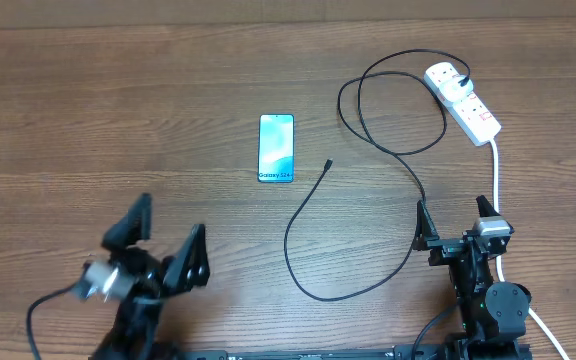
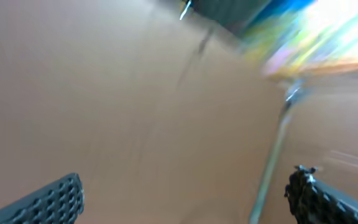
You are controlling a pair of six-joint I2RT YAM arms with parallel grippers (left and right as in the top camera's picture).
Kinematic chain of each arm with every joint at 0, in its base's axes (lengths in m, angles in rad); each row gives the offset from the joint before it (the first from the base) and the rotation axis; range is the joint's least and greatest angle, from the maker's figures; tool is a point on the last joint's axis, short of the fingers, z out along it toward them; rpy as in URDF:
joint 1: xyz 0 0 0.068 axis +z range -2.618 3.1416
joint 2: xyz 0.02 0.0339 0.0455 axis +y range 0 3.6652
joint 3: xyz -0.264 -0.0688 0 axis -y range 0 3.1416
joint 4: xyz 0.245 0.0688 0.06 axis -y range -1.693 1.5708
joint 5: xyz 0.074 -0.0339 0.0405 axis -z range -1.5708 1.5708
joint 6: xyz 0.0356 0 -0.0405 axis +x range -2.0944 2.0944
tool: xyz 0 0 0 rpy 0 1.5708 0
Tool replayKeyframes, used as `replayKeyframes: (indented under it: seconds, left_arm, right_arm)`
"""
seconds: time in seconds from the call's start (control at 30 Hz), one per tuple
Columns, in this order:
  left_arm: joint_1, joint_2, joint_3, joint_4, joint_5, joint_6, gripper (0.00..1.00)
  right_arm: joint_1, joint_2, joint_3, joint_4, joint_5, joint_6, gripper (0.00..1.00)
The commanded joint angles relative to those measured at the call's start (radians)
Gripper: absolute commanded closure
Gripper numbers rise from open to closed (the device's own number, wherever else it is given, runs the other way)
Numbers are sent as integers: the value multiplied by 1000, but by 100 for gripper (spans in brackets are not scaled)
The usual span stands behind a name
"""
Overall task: Plug charger to phone and switch on socket
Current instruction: 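Move the left gripper forward over the phone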
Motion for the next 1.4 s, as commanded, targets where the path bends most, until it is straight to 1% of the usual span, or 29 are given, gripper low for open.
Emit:
replayKeyframes:
  seconds: [0.0,0.07,0.1,0.13,0.2,0.23,0.33,0.4,0.47,0.53,0.6,0.67,0.77,0.83,0.9,0.97,1.03,1.1,1.27,1.37]
  left_arm:
    - [-6,-8,32,65,-39,-46,0]
    - [-6,-8,82,43,-58,-44,0]
    - [-6,-7,121,5,-69,-36,0]
    - [-6,-5,161,-39,-71,-15,0]
    - [-6,16,280,-187,-73,47,0]
    - [-6,37,344,-275,-75,62,0]
    - [-6,171,618,-664,-74,109,0]
    - [-6,303,813,-914,-74,205,0]
    - [-6,458,1021,-1146,-71,357,0]
    - [-7,585,1190,-1302,-40,434,0]
    - [-6,687,1321,-1412,-3,433,0]
    - [-6,764,1408,-1477,53,432,0]
    - [-7,853,1469,-1461,206,422,0]
    - [-8,916,1511,-1482,226,353,0]
    - [-21,978,1558,-1524,222,336,0]
    - [-54,1047,1625,-1603,160,309,0]
    - [-111,1131,1713,-1715,58,301,0]
    - [-190,1231,1820,-1843,-85,293,0]
    - [-372,1475,2064,-2114,-436,162,0]
    - [-433,1587,2142,-2192,-568,98,0]
  right_arm:
    - [5,-8,-10,6,5,-2,0]
    - [5,-8,-10,6,5,-1,0]
    - [5,-8,-10,6,5,-1,0]
    - [5,-8,-10,6,5,-1,0]
    - [5,-8,-10,6,5,-1,0]
    - [5,-8,-10,6,5,-1,0]
    - [5,-8,-10,6,5,-1,0]
    - [5,-8,-10,6,5,-1,0]
    - [5,-8,-10,6,5,-1,0]
    - [5,-8,-10,6,5,-1,0]
    - [5,-8,-10,6,5,-1,0]
    - [5,-8,-10,6,5,-1,0]
    - [5,-8,-10,6,5,-1,0]
    - [5,-8,-10,6,5,-1,0]
    - [5,-8,-10,6,5,-1,0]
    - [5,-8,-10,6,5,-1,0]
    - [5,-8,-10,6,5,-1,0]
    - [5,-8,-10,6,5,-1,0]
    - [5,-8,-10,6,5,-1,0]
    - [5,-8,-10,6,5,-1,0]
